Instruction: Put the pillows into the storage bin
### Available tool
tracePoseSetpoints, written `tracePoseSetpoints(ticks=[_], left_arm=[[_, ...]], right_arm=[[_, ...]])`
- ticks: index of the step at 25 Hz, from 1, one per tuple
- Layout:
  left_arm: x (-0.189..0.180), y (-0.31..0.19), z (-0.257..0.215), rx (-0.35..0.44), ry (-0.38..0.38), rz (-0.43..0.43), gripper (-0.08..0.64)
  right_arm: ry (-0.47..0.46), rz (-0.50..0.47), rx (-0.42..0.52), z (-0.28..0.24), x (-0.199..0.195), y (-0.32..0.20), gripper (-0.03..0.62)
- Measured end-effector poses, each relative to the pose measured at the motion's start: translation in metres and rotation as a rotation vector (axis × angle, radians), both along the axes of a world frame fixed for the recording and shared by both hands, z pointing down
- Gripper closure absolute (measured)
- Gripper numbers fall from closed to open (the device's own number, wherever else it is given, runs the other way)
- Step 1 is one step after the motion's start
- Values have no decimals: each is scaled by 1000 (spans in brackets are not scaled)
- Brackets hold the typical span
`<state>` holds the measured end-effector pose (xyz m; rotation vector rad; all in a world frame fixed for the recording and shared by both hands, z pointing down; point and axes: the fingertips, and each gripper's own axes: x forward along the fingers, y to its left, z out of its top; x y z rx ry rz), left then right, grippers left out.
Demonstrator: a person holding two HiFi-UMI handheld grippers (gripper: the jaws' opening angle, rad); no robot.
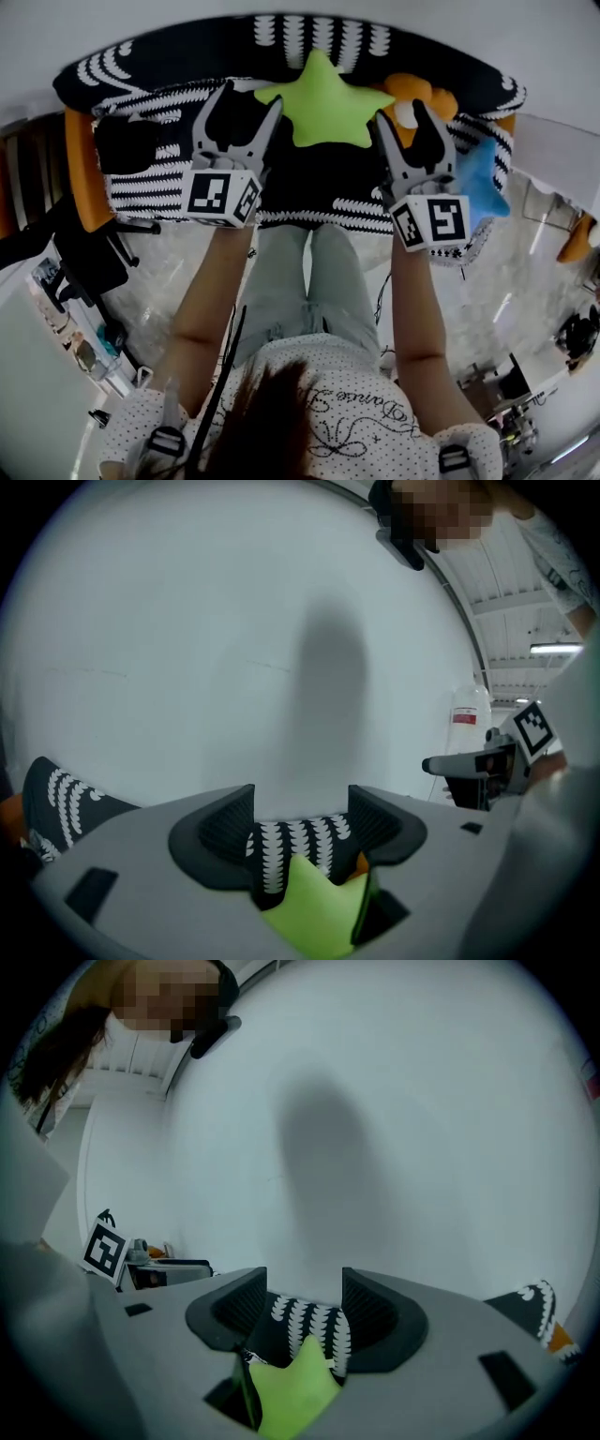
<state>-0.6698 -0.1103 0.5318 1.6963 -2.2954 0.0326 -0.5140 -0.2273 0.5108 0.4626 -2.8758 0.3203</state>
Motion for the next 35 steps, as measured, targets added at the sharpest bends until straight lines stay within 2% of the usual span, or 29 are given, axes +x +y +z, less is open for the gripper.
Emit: tracePoseSetpoints(ticks=[14,17,26,30,35], left_arm=[[-47,-13,101,-20,6,-61,262],[-55,-15,117,-1,12,-67,262],[-67,-8,155,-20,17,-82,262],[-68,0,161,-35,24,-88,262],[-71,9,164,-51,21,-90,262]], right_arm=[[103,12,-100,153,-53,-26,333],[115,22,-113,177,-61,-27,331],[162,-3,-155,249,-109,-18,258],[238,17,-87,275,-130,-24,230],[355,15,-91,310,-146,-25,202]])
